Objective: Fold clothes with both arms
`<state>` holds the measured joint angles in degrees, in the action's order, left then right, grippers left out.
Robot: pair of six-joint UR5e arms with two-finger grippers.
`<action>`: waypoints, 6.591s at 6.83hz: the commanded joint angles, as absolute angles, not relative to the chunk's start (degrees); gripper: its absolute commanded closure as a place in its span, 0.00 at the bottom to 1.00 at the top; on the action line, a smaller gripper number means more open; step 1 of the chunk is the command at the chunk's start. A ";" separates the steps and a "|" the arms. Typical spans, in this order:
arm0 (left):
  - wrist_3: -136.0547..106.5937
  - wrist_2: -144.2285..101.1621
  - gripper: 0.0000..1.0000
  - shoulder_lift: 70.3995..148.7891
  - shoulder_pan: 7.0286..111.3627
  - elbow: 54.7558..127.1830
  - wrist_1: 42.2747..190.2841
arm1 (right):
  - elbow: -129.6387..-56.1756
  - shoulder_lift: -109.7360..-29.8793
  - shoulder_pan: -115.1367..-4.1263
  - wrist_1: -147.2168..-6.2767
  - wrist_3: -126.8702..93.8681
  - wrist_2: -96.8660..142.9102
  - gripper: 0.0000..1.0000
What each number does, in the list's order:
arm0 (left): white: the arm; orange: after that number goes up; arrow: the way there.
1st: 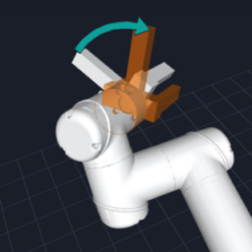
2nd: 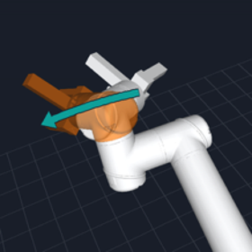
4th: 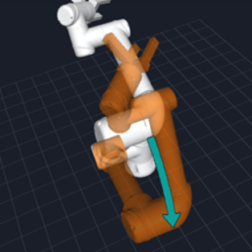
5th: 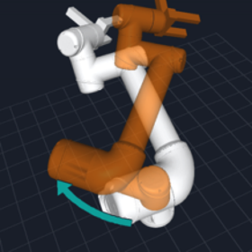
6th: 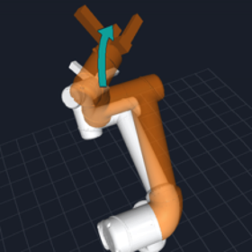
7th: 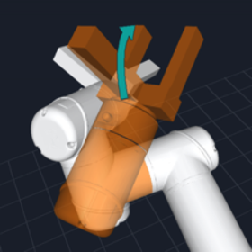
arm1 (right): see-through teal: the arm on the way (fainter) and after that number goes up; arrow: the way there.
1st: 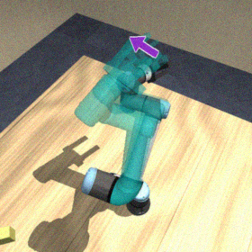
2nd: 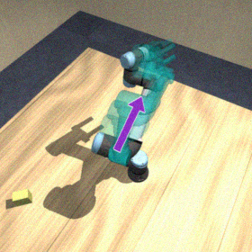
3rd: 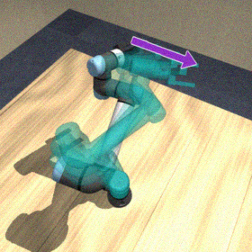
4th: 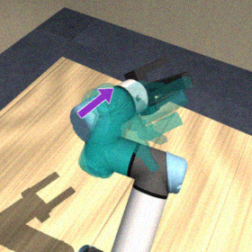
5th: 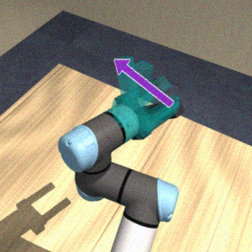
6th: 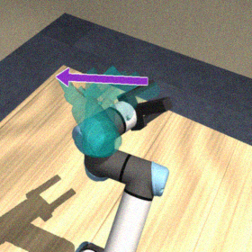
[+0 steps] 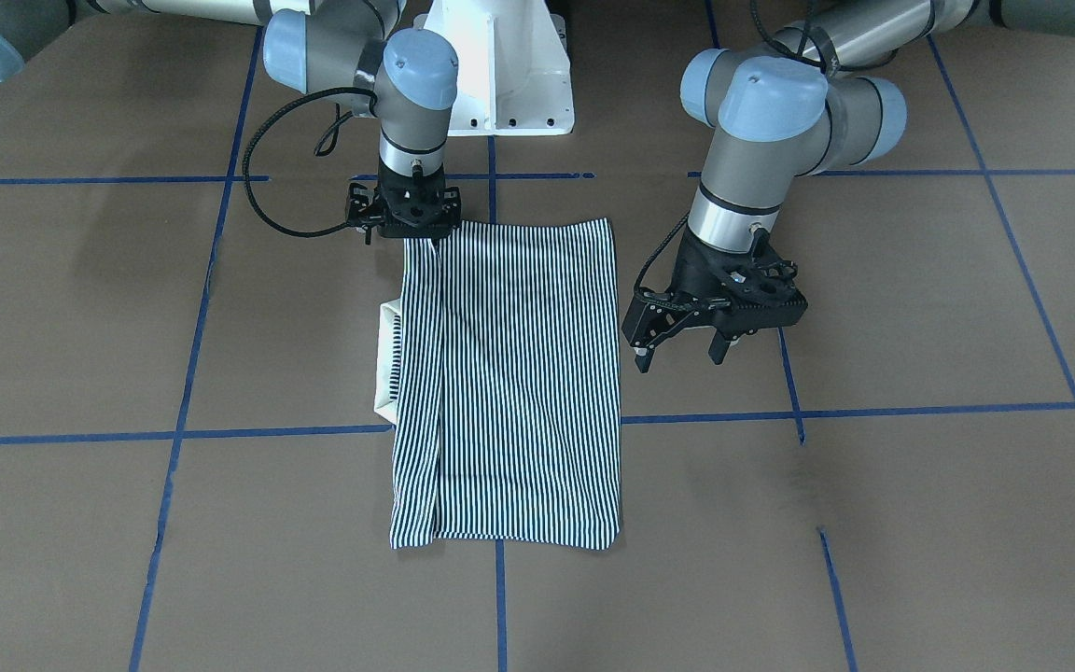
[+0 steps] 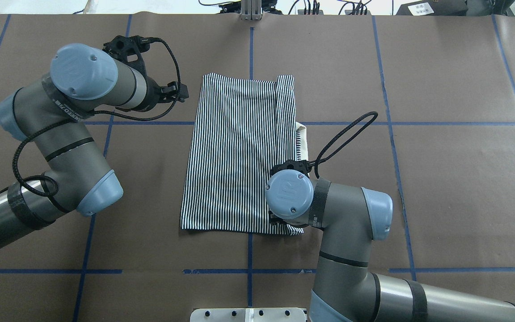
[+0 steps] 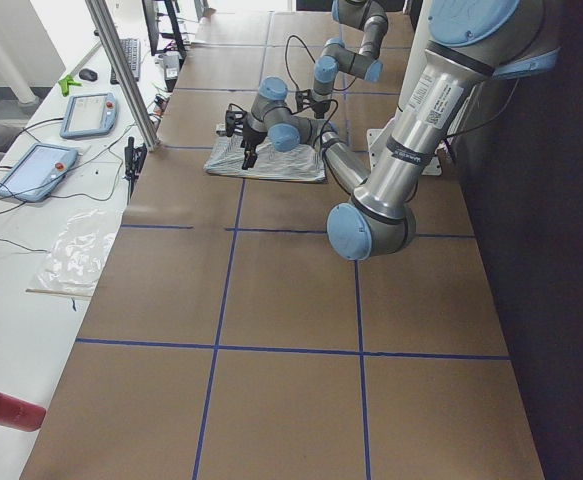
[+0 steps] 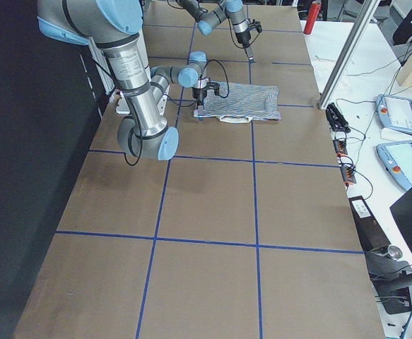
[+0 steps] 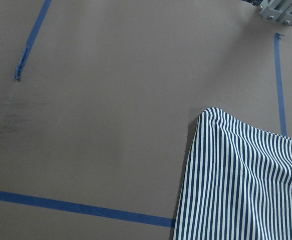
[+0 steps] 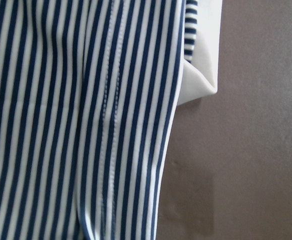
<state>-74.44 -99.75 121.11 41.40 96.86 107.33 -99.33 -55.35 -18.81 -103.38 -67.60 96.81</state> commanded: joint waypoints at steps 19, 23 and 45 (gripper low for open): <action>-74.44 -99.76 0.00 121.11 40.96 96.77 107.93 | -109.60 -66.45 -16.88 -90.18 -64.16 94.22 0.62; -74.36 -99.76 0.00 121.20 40.96 96.77 108.02 | -108.99 -65.83 -16.61 -90.18 -63.90 94.39 0.61; -74.36 -99.76 0.00 121.38 40.96 96.24 109.78 | -110.72 -66.87 -18.28 -90.18 -66.42 95.54 1.00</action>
<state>-74.38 -99.76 121.38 40.96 96.42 109.75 -108.89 -65.74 -18.09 -90.15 -64.63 95.39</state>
